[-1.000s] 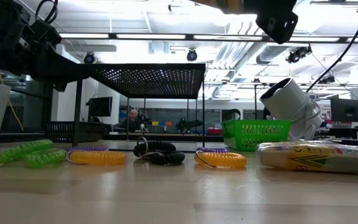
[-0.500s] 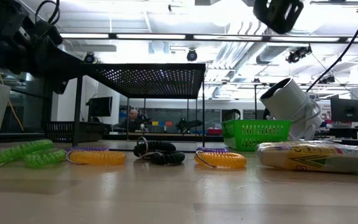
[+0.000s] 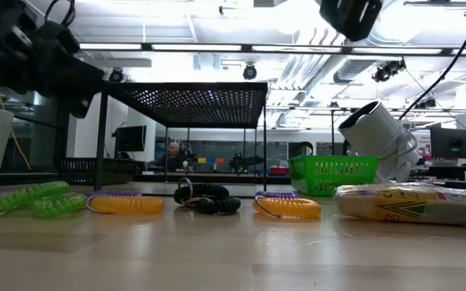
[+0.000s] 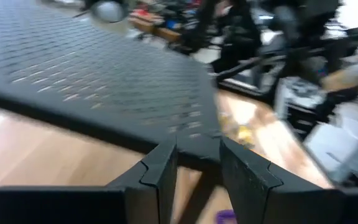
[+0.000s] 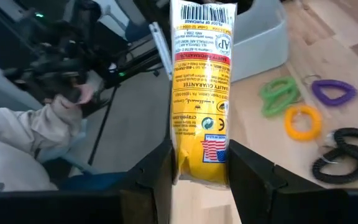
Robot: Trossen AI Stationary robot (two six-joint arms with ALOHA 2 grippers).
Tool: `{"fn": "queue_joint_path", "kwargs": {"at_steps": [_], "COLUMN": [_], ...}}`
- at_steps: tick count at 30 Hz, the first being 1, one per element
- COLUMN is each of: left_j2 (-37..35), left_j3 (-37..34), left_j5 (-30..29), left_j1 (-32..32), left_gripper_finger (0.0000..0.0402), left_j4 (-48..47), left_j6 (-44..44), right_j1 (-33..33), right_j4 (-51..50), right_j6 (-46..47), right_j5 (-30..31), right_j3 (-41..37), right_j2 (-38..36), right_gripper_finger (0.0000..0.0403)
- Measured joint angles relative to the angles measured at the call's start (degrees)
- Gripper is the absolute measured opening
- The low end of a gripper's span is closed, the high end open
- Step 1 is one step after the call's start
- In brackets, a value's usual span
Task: Pick & Place Office Desk Supplies
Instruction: Put the top right crayon box into the black basket
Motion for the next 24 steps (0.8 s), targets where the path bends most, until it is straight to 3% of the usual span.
{"fn": "queue_joint_path", "kwargs": {"at_steps": [4,9,17,24], "left_j2": [1.05,5.77,19.48,33.80], "left_j3": [2.25,7.30,18.49,28.44], "left_j5": [5.47,6.05,6.03,5.37], "left_j1": [-0.15,-2.54,-7.25,-11.36], "left_gripper_finger": [0.0118,0.0118,0.0118,0.0118], "left_j4": [-0.36,0.31,-0.06,-2.08], "left_j6": [2.94,10.48,22.78,31.62], "right_j1": [-1.82,-4.35,-7.91,-9.94], "right_j4": [-0.14,-0.19,-0.18,-0.17], "right_j6": [-0.01,0.01,0.01,0.04], "right_j5": [-0.14,-0.44,-0.82,-6.25], "right_j3": [0.00,0.00,0.00,0.00], "right_j2": [0.00,0.00,0.00,0.00], "right_gripper_finger": [0.0128,0.0128,0.0128,0.0128]}}
